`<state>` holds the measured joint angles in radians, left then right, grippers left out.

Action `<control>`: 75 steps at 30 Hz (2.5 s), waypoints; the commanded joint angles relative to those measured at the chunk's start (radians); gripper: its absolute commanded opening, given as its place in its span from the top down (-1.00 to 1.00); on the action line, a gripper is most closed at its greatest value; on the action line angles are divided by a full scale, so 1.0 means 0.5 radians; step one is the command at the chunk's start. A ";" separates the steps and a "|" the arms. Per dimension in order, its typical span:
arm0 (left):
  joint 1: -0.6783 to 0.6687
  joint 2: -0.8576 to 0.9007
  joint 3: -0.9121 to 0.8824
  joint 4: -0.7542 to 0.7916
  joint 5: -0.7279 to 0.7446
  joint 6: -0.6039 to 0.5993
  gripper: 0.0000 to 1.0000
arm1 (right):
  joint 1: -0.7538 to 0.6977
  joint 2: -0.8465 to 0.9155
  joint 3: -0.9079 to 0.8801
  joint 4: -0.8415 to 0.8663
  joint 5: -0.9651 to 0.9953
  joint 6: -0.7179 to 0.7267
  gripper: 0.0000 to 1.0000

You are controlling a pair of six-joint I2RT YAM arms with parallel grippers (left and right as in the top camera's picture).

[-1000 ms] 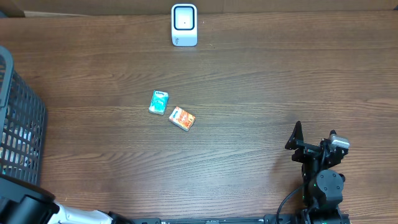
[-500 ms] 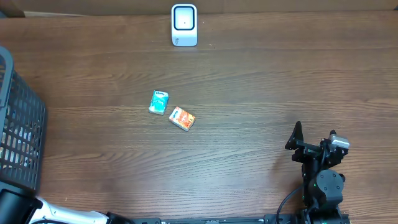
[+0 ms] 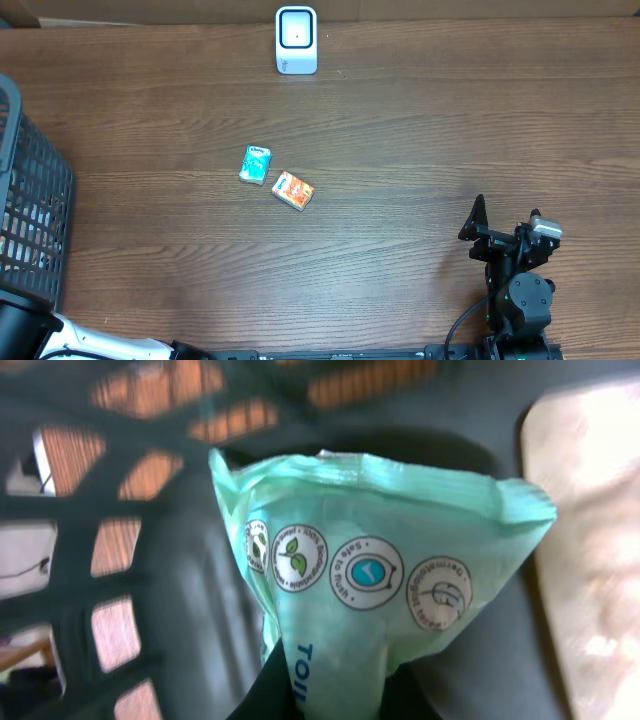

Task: Scan the item barcode
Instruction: 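Lower the left gripper into the basket and grasp the teal wipes pack, then lift the teal pack out and carry it right of the orange pack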

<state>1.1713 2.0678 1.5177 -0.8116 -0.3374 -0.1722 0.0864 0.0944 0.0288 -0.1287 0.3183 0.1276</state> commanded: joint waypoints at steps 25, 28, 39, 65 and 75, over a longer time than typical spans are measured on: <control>-0.597 -0.741 1.725 -1.256 1.405 -0.404 0.92 | -0.005 -0.005 0.020 0.006 0.005 0.003 -0.99; -0.787 -0.870 1.725 -1.244 1.498 -0.403 0.92 | -0.005 -0.005 0.020 0.006 0.005 0.003 -1.00; -1.805 -0.916 1.611 -1.495 0.924 -0.191 0.91 | -0.005 -0.005 0.020 0.006 0.005 0.003 -1.00; -2.795 -0.736 0.004 -0.687 0.758 -0.346 0.91 | -0.005 -0.005 0.020 0.006 0.005 0.003 -1.00; -3.126 -0.735 -0.472 0.186 0.986 -0.726 0.92 | -0.005 -0.005 0.020 0.006 0.005 0.003 -1.00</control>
<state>-0.3374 1.7027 1.3300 -0.7715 0.1017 -0.4442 0.0864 0.0948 0.0288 -0.1287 0.3180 0.1268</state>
